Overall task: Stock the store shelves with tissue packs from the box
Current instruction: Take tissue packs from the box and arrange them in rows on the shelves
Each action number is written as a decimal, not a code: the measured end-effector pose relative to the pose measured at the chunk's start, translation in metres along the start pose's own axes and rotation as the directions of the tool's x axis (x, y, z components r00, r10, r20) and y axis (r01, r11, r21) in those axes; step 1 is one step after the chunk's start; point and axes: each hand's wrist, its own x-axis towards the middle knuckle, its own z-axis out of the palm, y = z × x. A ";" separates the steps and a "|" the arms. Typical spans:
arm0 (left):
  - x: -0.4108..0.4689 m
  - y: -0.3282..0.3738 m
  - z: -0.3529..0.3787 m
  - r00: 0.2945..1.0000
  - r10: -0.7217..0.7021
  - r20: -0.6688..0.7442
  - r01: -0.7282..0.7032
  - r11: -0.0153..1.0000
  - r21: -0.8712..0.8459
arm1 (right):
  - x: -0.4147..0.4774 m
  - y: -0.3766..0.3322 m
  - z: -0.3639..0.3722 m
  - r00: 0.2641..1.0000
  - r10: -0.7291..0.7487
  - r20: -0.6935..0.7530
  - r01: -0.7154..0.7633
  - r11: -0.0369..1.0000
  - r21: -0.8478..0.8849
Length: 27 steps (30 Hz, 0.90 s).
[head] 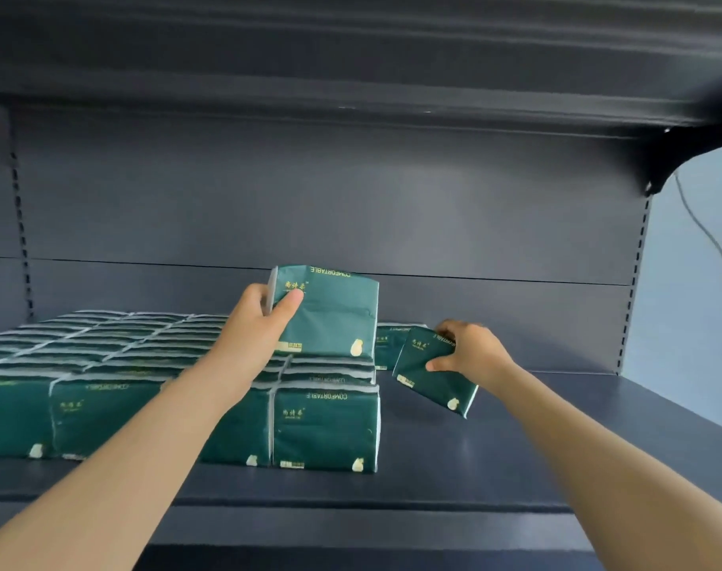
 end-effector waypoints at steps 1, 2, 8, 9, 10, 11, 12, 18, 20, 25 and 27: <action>0.006 -0.002 0.005 1.000 -0.010 -0.012 0.010 1.000 0.000 | 0.012 0.002 0.006 0.999 -0.033 0.000 0.033 0.998 -0.045; 0.011 -0.003 0.009 0.999 -0.021 -0.024 0.021 1.000 -0.009 | 0.025 0.004 0.012 0.998 -0.069 -0.003 0.068 0.994 -0.087; 0.037 -0.006 0.029 0.995 -0.048 -0.091 0.046 0.999 -0.021 | 0.084 0.008 0.044 0.965 -0.257 0.056 0.262 0.913 -0.312; 0.039 -0.007 0.031 0.994 -0.050 -0.095 0.048 0.999 -0.025 | 0.090 0.010 0.049 0.956 -0.284 0.078 0.293 0.888 -0.353; 0.041 -0.007 0.034 0.994 -0.051 -0.097 0.049 0.998 -0.027 | 0.095 0.011 0.054 0.948 -0.306 0.090 0.316 0.871 -0.377; 0.042 -0.008 0.036 0.994 -0.053 -0.099 0.050 0.998 -0.027 | 0.098 0.014 0.058 0.943 -0.322 0.091 0.331 0.862 -0.384; 0.042 -0.009 0.038 0.994 -0.051 -0.102 0.049 0.998 -0.025 | 0.101 0.017 0.064 0.938 -0.338 0.079 0.342 0.858 -0.383; 0.040 -0.010 0.044 0.992 -0.031 -0.120 0.026 0.998 -0.050 | 0.109 0.025 0.086 0.923 -0.384 0.013 0.357 0.845 -0.397; 0.037 -0.010 0.044 0.991 -0.035 -0.130 0.024 0.997 -0.078 | 0.110 0.024 0.089 0.921 -0.390 0.011 0.360 0.839 -0.409; 0.028 -0.007 0.046 0.991 -0.042 -0.129 0.029 0.994 -0.102 | 0.108 0.017 0.087 0.950 -0.302 0.075 0.307 0.871 -0.384; 0.023 -0.005 0.045 0.993 -0.029 -0.112 0.023 0.998 -0.056 | 0.105 0.011 0.076 0.956 -0.280 0.086 0.291 0.874 -0.390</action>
